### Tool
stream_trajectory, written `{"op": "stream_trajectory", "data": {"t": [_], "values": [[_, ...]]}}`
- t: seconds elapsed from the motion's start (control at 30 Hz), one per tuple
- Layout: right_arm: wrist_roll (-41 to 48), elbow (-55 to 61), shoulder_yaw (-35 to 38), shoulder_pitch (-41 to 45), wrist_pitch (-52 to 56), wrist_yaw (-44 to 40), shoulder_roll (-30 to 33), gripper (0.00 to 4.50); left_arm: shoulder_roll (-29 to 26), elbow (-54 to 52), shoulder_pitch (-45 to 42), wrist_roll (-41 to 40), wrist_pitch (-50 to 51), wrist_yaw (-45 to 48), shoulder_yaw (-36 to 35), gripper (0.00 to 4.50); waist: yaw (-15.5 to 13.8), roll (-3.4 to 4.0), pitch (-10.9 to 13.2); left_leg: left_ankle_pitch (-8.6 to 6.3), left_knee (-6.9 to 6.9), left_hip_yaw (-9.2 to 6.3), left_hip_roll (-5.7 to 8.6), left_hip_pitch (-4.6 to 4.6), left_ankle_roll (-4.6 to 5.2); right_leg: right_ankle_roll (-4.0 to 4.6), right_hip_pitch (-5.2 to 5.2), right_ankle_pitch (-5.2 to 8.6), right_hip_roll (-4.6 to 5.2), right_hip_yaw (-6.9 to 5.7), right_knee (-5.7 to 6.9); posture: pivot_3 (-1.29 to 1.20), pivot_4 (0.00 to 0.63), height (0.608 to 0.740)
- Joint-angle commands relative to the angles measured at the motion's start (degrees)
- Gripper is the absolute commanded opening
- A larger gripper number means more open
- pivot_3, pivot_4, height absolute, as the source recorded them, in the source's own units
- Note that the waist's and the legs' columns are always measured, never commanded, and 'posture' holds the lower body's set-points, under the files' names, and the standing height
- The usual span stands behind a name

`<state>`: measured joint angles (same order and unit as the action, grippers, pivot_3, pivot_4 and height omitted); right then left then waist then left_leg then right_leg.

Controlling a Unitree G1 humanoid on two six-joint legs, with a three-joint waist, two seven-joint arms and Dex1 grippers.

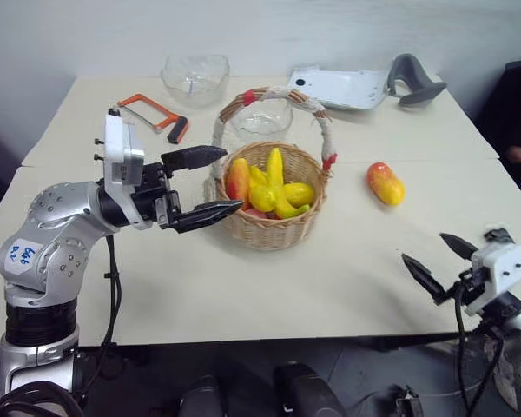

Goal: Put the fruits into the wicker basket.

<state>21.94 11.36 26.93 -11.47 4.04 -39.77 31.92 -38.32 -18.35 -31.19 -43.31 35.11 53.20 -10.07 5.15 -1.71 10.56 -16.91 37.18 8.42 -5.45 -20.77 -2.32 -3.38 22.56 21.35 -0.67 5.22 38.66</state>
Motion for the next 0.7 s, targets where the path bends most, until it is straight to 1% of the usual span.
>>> {"op": "stream_trajectory", "data": {"t": [0.03, 0.07, 0.13, 0.2, 0.27, 0.33, 0.4, 0.47, 0.53, 0.63, 0.7], "values": [[3.85, 3.63, 0.6, 1.62, 4.79, 0.89, 1.35, 4.46, 0.21, -1.42, -2.27, -3.86, 2.14, -2.53, -2.28, 4.5, 0.05, 0.01, 0.01, 0.0, -0.01, 0.0, -0.02, 0.03, -0.02, 0.0, 0.0, 0.0, -0.03, 0.03, 0.01, 0.0, 0.15, 0.74], [5.76, 4.4, 0.46, 3.2, 7.87, 1.3, 2.13, 4.46, 0.95, -1.35, -3.35, -5.34, 3.0, -3.95, -2.99, 4.5, -0.05, 0.02, 0.02, 0.0, -0.01, -0.01, -0.02, 0.05, -0.03, 0.0, -0.02, 0.0, -0.03, 0.04, 0.02, 0.0, 0.15, 0.74], [9.24, 4.31, 0.2, 9.78, 13.05, 2.43, 3.94, 4.46, 1.4, -1.11, -5.67, -6.93, 4.06, -5.23, -3.29, 4.5, -0.14, 0.02, 0.02, 0.0, 0.05, -0.01, 0.01, 0.04, -0.02, 0.0, -0.03, 0.0, 0.0, 0.05, 0.04, 0.0, 0.15, 0.74], [7.83, 0.28, -2.32, 19.09, 17.97, 4.24, 6.89, 4.46, 0.31, -1.08, -6.26, -5.69, 3.64, -3.83, -2.03, 4.5, -0.02, 0.04, 0.03, -0.01, 0.13, 0.03, 0.04, 0.04, 0.01, -0.03, -0.03, -0.02, 0.03, 0.07, 0.07, 0.0, 0.15, 0.74], [5.48, -5.32, -5.99, 28.21, 25.96, 7.97, 9.16, 4.46, -0.82, -0.85, -5.52, -3.98, 2.67, -2.16, -0.79, 4.5, 0.03, 0.07, 0.04, -0.01, 0.08, 0.11, 0.11, 0.25, 0.01, -0.03, -0.12, -0.02, 0.04, 0.17, 0.1, 0.0, 0.15, 0.74], [4.84, -11.73, -8.22, 36.48, 29.42, 9.75, 8.85, 4.46, -1.63, -0.67, -4.71, -2.72, 1.84, -1.19, 0.04, 4.5, -0.13, 0.06, 0.05, 0.0, -0.02, 0.09, 0.07, 0.3, -0.02, 0.0, -0.09, -0.01, 0.01, 0.17, 0.09, 0.0, 0.15, 0.74], [1.32, -20.8, -11.57, 45.08, 28.03, 10.89, 7.78, 4.46, -1.76, -0.58, -4.34, -2.3, 1.5, -1.01, 0.33, 4.5, -0.36, 0.06, 0.05, 0.01, -0.09, 0.07, -0.01, 0.26, -0.07, 0.06, -0.05, 0.03, -0.07, 0.15, 0.04, 0.0, 0.15, 0.74], [-4.72, -30.43, -16.93, 51.38, 25.13, 11.28, 7.36, 4.46, -1.45, -0.7, -4.08, -2.26, 1.54, -1.53, 0.29, 4.5, -0.33, 0.06, 0.06, 0.0, -0.08, 0.05, -0.03, 0.13, -0.08, 0.07, 0.04, 0.03, -0.1, 0.15, 0.0, 0.0, 0.15, 0.74], [-8.51, -38.38, -20.12, 55.14, 21.47, 11.13, 6.59, 4.46, -1.21, -0.88, -3.8, -2.1, 1.5, -1.84, 0.38, 4.5, -0.2, 0.07, 0.06, -0.01, -0.03, 0.09, -0.01, -0.08, -0.05, 0.07, 0.21, 0.03, -0.05, 0.17, -0.03, 0.0, 0.15, 0.74], [-10.38, -51.83, -21.66, 60.71, 18.1, 9.33, 4.1, 4.46, -1.01, -1.25, -3.17, -1.84, 1.53, -2.48, 0.44, 4.5, -0.2, 0.06, 0.06, -0.02, 0.09, 0.09, 0.0, -0.4, -0.02, 0.06, 0.5, 0.03, 0.0, 0.13, 0.03, 0.0, 0.15, 0.74], [-12.88, -59.46, -22.72, 63.43, 12.14, 9.52, 3.09, 4.46, -1.25, -1.64, -2.31, -1.81, 1.77, -3.06, -0.04, 4.5, 0.02, 0.07, 0.06, -0.02, 0.11, 0.1, 0.01, -0.44, -0.02, 0.06, 0.56, 0.03, 0.01, 0.13, 0.11, 0.0, 0.15, 0.74]]}}
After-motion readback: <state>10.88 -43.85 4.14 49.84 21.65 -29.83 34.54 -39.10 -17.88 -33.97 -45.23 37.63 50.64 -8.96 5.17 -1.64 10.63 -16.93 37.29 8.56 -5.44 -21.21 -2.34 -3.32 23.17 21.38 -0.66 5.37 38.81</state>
